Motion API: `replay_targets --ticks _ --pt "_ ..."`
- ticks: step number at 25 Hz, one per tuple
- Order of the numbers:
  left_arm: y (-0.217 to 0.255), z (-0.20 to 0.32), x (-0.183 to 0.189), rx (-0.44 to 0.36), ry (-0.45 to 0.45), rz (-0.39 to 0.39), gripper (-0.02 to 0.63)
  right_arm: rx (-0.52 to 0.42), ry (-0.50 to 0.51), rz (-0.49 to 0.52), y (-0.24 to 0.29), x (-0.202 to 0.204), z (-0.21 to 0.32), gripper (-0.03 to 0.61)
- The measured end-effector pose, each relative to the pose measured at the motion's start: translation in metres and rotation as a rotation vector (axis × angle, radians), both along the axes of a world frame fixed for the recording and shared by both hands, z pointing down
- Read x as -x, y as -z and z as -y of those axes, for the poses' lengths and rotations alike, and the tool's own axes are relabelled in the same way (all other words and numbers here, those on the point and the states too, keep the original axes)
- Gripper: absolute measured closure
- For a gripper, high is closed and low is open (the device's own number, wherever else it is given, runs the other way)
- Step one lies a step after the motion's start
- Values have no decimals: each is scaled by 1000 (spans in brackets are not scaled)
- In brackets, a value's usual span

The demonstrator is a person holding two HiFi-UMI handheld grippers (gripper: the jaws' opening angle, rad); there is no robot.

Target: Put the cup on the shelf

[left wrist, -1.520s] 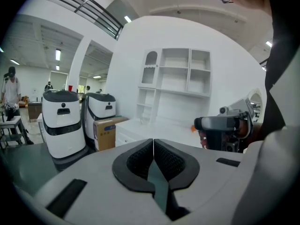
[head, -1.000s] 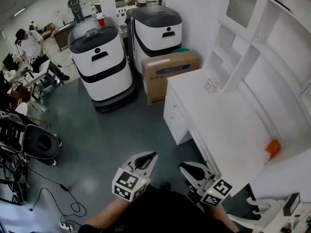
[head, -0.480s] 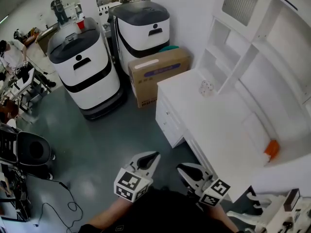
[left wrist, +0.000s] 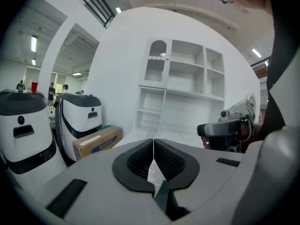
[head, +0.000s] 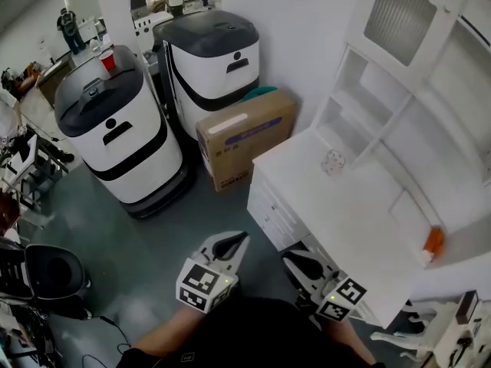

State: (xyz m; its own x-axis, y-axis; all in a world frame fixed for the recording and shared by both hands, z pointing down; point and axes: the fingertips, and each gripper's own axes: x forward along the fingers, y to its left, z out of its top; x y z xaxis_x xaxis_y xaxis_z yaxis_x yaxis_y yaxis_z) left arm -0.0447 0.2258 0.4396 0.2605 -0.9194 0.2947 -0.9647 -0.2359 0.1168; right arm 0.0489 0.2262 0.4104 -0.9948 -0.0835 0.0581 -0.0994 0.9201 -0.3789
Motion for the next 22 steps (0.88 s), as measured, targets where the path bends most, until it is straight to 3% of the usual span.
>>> replay_targets --ticks 9,22 --pt "-5 33 49 28 -115 -8 597 -7 -83 -27 -7 58 28 560" --pt "-14 133 39 36 -254 -25 597 32 -294 -52 -28 34 145 560"
